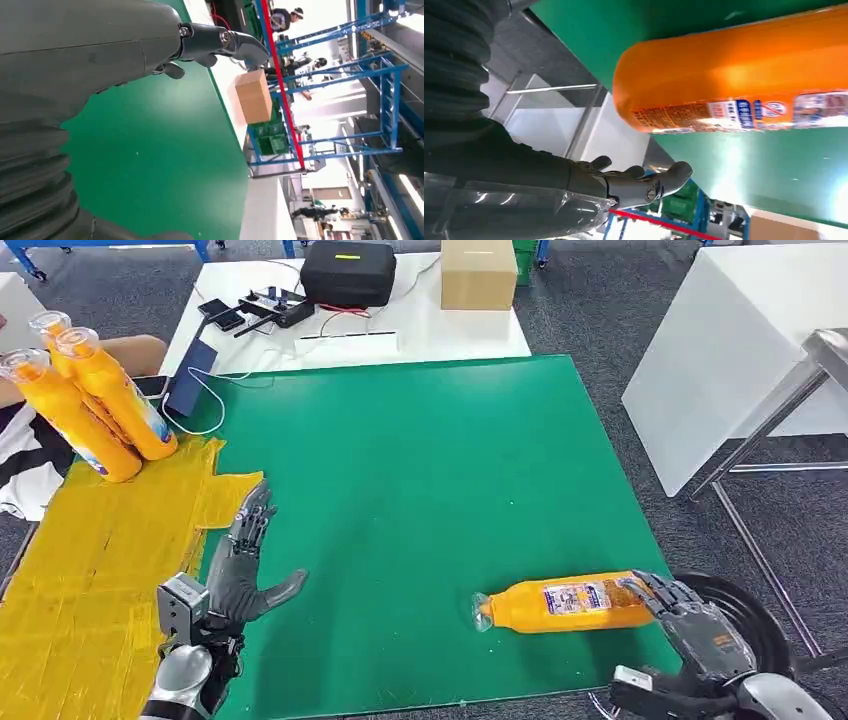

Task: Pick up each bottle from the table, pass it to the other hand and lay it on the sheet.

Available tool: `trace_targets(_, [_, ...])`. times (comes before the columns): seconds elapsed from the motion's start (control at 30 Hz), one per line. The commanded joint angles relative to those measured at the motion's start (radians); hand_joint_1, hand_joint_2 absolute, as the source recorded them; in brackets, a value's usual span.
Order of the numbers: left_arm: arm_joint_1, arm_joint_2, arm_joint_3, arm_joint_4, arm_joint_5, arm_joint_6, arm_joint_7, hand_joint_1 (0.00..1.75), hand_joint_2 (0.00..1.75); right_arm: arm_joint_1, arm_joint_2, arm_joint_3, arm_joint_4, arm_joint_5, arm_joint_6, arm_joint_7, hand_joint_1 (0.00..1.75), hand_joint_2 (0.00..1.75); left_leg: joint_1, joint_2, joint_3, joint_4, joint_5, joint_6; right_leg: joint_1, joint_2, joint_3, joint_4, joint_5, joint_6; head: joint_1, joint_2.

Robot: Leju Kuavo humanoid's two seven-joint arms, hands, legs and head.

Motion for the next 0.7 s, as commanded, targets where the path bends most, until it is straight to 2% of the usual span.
trace_targets(0.03, [-0.030,-0.001,-0.011,0.029,0.008,-0.009,0.012,0.00,1.75,-0.139,0.085,0.047,0.203,0.066,-0.019,0.027,0.00,1.75,0.004,0.000,0.007,-0.001,-0.002,-0.003,0.004,0.002,0.008,-0.004,-0.001,-0.002,0.000,0.000])
trace_targets(0.13, [-0.037,-0.002,-0.012,0.030,0.008,-0.009,0.011,0.00,1.75,-0.183,0.106,0.063,0.254,0.082,-0.016,0.020,0.00,1.75,0.004,0.000,0.006,-0.001,-0.002,-0.003,0.003,0.002,0.007,-0.004,0.000,-0.001,0.000,0.000])
trace_targets(0.23, [-0.052,-0.011,-0.020,0.043,0.012,-0.018,0.013,0.00,1.75,-0.314,0.162,0.120,0.375,0.164,-0.029,0.006,0.00,1.75,0.004,0.002,0.007,-0.002,-0.001,-0.003,0.004,0.004,0.007,-0.005,0.001,-0.001,0.000,0.000])
trace_targets(0.4, [-0.052,-0.013,-0.023,0.046,0.012,-0.018,0.013,0.00,1.75,-0.342,0.167,0.130,0.381,0.164,-0.027,0.007,0.00,1.75,0.003,0.002,0.005,-0.001,-0.001,-0.002,0.002,0.006,0.005,-0.003,0.001,-0.001,0.000,0.000])
trace_targets(0.7, [-0.063,-0.021,-0.028,0.056,0.022,-0.028,0.017,0.00,1.75,-0.514,0.238,0.228,0.525,0.206,-0.031,0.003,0.00,1.75,0.004,0.003,0.006,-0.001,-0.001,-0.002,0.003,0.008,0.006,-0.003,0.001,-0.001,0.000,0.000])
